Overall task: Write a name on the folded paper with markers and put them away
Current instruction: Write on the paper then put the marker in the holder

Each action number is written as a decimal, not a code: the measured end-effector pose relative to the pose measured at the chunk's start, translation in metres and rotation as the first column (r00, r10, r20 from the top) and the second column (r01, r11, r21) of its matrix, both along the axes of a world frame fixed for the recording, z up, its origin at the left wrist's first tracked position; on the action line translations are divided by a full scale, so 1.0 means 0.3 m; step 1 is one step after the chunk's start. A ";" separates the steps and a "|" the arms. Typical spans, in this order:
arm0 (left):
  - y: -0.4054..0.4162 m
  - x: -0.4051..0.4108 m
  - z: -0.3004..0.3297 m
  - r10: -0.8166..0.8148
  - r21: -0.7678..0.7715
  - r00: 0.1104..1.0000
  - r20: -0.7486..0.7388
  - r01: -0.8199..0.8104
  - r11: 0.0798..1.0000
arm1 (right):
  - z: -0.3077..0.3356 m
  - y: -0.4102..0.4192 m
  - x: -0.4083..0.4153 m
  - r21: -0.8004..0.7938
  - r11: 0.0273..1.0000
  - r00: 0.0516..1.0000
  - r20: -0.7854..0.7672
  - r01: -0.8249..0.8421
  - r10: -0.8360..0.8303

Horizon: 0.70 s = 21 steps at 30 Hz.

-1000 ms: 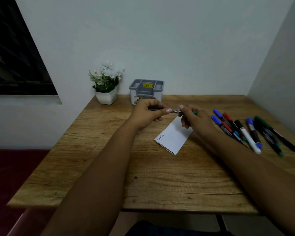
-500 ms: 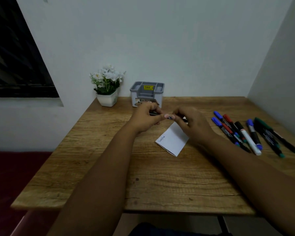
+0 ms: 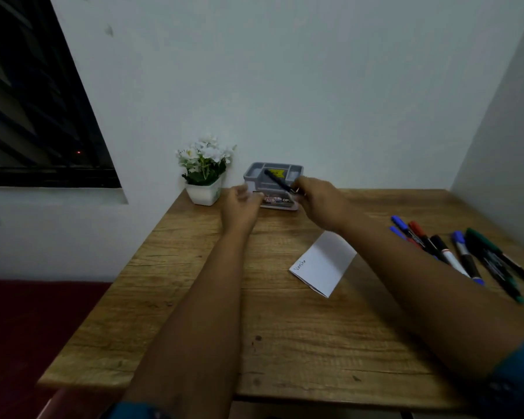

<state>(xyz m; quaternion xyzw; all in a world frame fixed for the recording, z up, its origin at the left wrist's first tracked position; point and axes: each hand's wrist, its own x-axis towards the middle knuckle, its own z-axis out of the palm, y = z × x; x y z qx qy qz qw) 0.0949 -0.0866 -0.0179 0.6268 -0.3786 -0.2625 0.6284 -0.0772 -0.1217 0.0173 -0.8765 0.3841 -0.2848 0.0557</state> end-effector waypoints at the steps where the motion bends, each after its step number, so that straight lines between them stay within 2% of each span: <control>1: -0.018 0.011 -0.015 0.055 0.049 0.991 0.126 -0.062 0.997 | 0.005 -0.019 0.014 0.066 0.998 0.998 0.063 0.009 -0.014; 2: -0.036 0.021 -0.026 0.072 0.076 0.973 0.218 -0.091 0.993 | 0.009 -0.040 0.029 0.125 0.992 0.991 0.123 0.029 -0.044; 3: -0.060 0.028 -0.034 0.060 0.088 0.966 0.251 -0.085 0.993 | 0.010 -0.064 0.042 0.193 0.979 0.980 0.172 0.062 -0.096; 6: -0.133 0.041 -0.054 -0.080 0.084 0.972 0.220 0.063 0.994 | -0.002 -0.130 0.069 0.405 0.900 0.945 0.198 0.162 -0.259; 9: -0.184 0.061 -0.073 -0.164 0.029 0.979 0.118 0.162 0.986 | -0.032 -0.172 0.090 0.542 0.831 0.925 0.238 0.126 -0.296; 15: -0.201 0.089 -0.120 -0.011 -0.016 0.987 0.157 0.014 1.000 | -0.057 -0.221 0.095 0.520 0.846 0.928 0.249 0.114 -0.278; 21: -0.189 0.077 -0.116 0.027 -0.025 0.986 0.163 -0.023 0.999 | -0.049 -0.248 0.095 0.484 0.861 0.921 0.243 0.157 -0.304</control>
